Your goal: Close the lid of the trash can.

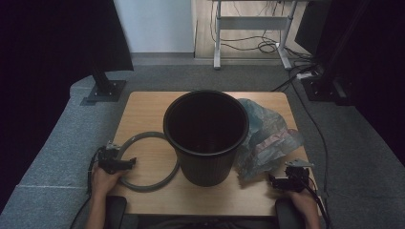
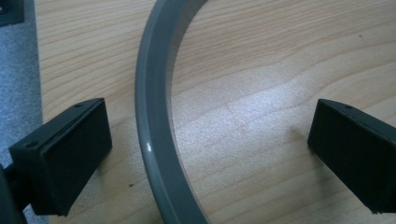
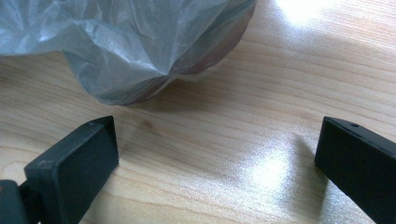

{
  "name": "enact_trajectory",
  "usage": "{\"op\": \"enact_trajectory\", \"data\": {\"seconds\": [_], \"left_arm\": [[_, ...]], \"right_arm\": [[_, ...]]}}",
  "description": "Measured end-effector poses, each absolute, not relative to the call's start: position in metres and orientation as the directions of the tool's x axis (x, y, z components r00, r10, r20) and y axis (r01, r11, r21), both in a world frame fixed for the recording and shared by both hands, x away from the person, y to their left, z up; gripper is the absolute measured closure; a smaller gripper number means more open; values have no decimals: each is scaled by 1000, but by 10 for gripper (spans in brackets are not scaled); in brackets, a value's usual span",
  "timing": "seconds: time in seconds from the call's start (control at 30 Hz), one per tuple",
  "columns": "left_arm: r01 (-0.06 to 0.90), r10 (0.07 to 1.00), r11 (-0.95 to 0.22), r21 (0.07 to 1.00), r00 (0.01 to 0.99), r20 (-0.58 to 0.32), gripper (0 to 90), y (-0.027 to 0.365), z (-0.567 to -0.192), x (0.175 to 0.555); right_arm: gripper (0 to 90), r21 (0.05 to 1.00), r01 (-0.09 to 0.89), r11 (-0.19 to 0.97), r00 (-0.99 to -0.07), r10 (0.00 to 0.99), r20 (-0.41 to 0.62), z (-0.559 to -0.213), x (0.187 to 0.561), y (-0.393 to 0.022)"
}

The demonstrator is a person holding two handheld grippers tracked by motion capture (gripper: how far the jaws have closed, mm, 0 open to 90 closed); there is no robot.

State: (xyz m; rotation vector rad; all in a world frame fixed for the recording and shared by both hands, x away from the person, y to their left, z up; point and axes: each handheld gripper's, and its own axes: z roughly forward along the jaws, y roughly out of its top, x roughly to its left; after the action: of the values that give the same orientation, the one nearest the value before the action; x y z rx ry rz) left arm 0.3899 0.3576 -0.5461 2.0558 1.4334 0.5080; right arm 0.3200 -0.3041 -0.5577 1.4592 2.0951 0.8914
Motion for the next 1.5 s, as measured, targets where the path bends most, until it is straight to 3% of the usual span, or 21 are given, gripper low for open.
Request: {"op": "enact_trajectory", "data": {"seconds": [0.1,0.13,0.2,0.23,0.43,0.5,1.03,1.5], "left_arm": [[712,944,-237,661,329,-16,29,360,-545,390],[703,946,-230,673,325,-17,81,362,-544,389],[701,954,-206,682,299,-19,291,367,-542,389],[702,956,-201,684,291,-18,355,369,-541,389],[723,962,-183,666,270,-28,701,372,-536,394],[734,965,-180,655,262,-28,766,371,-535,396],[781,956,-104,615,248,-154,793,384,-527,398],[791,940,-105,602,277,-201,796,392,-515,398]], "right_arm": [[0,715,657,238,-351,936,11,-558,320,-304],[0,715,657,238,-351,936,11,-558,320,-304],[0,715,657,239,-351,936,10,-558,320,-304],[0,715,657,238,-351,936,11,-558,320,-304],[0,715,656,240,-354,935,10,-558,320,-304],[0,715,656,241,-354,935,10,-558,320,-304],[0,715,656,241,-354,935,10,-558,320,-304],[0,715,656,241,-354,935,9,-558,320,-304]]}}
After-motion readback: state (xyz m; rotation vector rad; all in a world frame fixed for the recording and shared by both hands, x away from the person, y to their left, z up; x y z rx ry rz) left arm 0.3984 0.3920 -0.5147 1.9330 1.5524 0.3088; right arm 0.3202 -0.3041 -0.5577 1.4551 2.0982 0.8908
